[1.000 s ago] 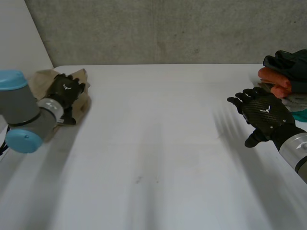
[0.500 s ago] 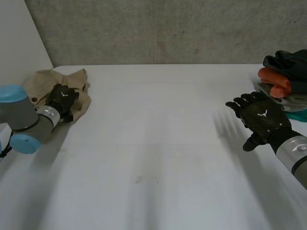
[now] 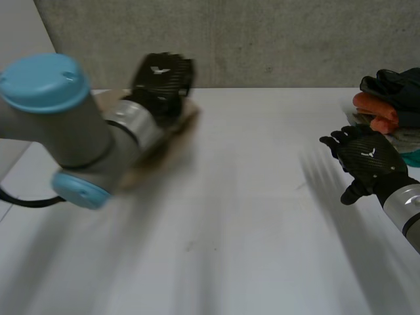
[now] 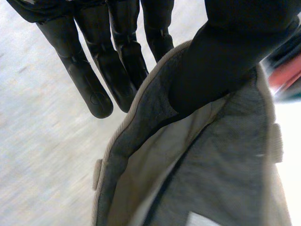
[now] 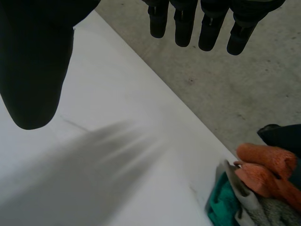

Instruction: Fold the laundry.

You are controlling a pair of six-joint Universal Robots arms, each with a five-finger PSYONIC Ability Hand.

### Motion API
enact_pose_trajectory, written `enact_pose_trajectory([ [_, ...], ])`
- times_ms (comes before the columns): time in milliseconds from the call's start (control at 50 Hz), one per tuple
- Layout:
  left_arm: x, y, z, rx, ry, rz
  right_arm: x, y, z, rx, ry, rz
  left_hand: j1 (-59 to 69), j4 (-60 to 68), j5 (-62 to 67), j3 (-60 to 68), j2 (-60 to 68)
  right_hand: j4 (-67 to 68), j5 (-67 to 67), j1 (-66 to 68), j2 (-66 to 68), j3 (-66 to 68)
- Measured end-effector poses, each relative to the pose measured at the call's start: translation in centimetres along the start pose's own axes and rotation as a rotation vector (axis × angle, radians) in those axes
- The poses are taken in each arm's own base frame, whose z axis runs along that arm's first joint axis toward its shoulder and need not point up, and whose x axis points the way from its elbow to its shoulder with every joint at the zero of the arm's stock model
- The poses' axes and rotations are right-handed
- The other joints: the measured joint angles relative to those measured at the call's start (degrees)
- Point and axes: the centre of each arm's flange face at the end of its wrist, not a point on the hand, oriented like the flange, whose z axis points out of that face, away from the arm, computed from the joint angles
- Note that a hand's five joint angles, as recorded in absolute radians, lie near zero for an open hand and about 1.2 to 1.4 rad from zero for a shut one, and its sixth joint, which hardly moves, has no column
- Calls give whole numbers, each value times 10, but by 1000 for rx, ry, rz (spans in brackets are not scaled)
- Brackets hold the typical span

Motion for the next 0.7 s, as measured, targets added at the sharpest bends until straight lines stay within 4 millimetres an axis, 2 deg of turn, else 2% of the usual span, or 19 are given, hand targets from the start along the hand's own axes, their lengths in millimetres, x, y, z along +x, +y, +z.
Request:
enact_pose_trajectory([
  [20,18,-7,-3,14,33,-19,1,0,0,-2,8,-1,0,0,0,0,0,0,0,0,0,0],
  [60,39,-11,-5,23,68,-36,2,-1,0,-4,16,-1,0,0,0,1,0,0,0,0,0,0],
  [100,76,-10,-8,29,118,-57,4,-1,-1,-9,34,-2,0,0,0,2,0,0,0,0,0,0],
  [140,102,-3,-7,22,142,-66,5,-1,-1,-15,49,-2,0,0,0,2,0,0,0,0,0,0],
  [160,108,-1,-7,20,146,-68,6,-1,-1,-17,54,-2,0,0,0,2,0,0,0,0,0,0],
  [200,137,13,-6,7,165,-76,8,0,-1,-25,73,0,0,0,0,2,0,0,0,0,0,0],
  [260,157,24,-6,-4,181,-92,9,0,-1,-31,88,3,-8,-10,-7,-8,-14,0,0,0,0,0],
  [300,168,31,-7,-13,192,-113,10,1,-1,-34,98,5,-271,-275,-256,-273,-281,0,0,0,0,0],
  [340,173,33,-8,-15,198,-129,10,1,0,-35,101,8,-370,-381,-363,-380,-386,0,0,0,0,0],
  [380,173,30,-9,-13,199,-139,10,1,0,-36,102,10,-410,-425,-408,-416,-422,0,0,0,0,0],
  [400,172,26,-10,-11,199,-141,10,2,0,-36,101,13,-467,-498,-480,-487,-497,0,0,0,0,0],
  [480,158,8,-16,-7,184,-128,9,2,-1,-36,93,22,-487,-538,-519,-531,-534,0,0,0,0,0],
  [600,109,-21,-34,-34,117,-52,4,0,-4,-49,68,44,-487,-546,-525,-533,-539,0,0,0,0,0],
  [700,62,-28,-50,-73,39,8,-8,-12,-14,-75,8,103,-487,-546,-529,-533,-546,0,0,0,0,0],
])
